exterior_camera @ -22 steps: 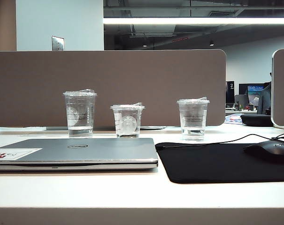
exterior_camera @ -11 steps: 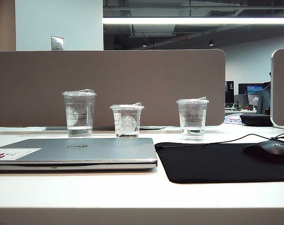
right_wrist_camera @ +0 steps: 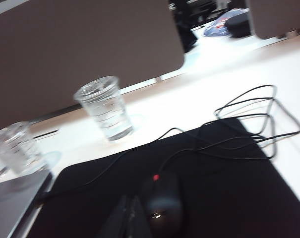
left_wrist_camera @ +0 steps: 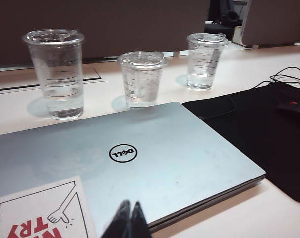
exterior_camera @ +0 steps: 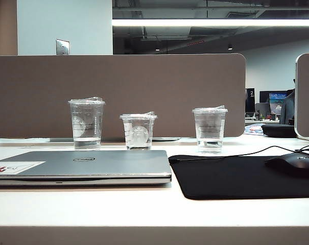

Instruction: Pick up the coffee cup on the right and place it on the right side of the laptop.

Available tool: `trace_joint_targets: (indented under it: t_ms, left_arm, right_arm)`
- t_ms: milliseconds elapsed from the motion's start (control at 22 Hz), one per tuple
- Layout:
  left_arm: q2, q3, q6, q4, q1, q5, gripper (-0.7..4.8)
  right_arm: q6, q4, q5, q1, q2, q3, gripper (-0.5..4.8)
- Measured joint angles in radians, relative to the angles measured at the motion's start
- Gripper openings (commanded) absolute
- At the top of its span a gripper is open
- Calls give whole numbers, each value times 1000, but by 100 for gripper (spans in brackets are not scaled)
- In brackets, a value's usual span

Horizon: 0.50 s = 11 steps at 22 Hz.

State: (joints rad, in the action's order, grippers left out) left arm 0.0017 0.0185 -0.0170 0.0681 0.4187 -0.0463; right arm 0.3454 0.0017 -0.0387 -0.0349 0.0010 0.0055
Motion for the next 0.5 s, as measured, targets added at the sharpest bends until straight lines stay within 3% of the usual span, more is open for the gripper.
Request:
trace_joint_targets:
  t_ms: [273,500]
  left_arm:
    - [0,-4,0,7,5,1,-5]
    - [0,-14,0,24,5,1,-5]
  right_arm:
    - [15,-31,-94,0,0,0,-9]
    - [18,26,-71,0,0,0,-9]
